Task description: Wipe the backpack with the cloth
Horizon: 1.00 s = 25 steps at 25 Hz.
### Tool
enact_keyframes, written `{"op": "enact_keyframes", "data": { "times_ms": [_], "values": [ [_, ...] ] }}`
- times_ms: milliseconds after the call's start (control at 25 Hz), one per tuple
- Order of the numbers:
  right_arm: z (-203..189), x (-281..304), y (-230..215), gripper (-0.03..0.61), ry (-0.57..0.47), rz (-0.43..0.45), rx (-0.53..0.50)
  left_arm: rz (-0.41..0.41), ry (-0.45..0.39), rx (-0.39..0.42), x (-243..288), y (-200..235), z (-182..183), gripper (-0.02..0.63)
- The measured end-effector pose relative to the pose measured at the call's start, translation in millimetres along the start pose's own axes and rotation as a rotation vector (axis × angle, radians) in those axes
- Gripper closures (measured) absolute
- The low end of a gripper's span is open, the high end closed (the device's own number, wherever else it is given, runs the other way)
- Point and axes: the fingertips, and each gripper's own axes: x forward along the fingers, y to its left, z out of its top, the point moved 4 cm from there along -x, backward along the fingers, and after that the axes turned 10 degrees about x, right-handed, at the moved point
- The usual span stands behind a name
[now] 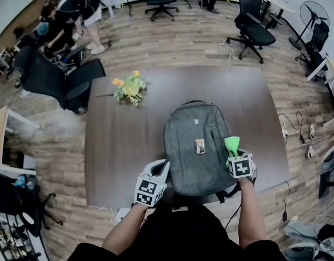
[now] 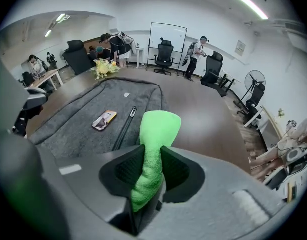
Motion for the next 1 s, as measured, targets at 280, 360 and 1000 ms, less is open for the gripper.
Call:
{"op": "enact_keyframes", "data": {
  "times_ms": [280, 360, 1000],
  "values": [
    [10, -10, 13, 0.480, -0.065, 0.119, 0.082, -0.007, 0.007, -0.008, -1, -2, -4, 0.594],
    [15, -15, 22, 0.480, -0.090, 0.168, 0.114, -0.007, 0.003, -0.006, -1, -1, -3, 0.594],
    [-14, -32, 175, 0.480, -0.025, 0.449, 0.037, -0.038, 0.032, 0.013, -12, 13, -20, 0.594]
  ]
}}
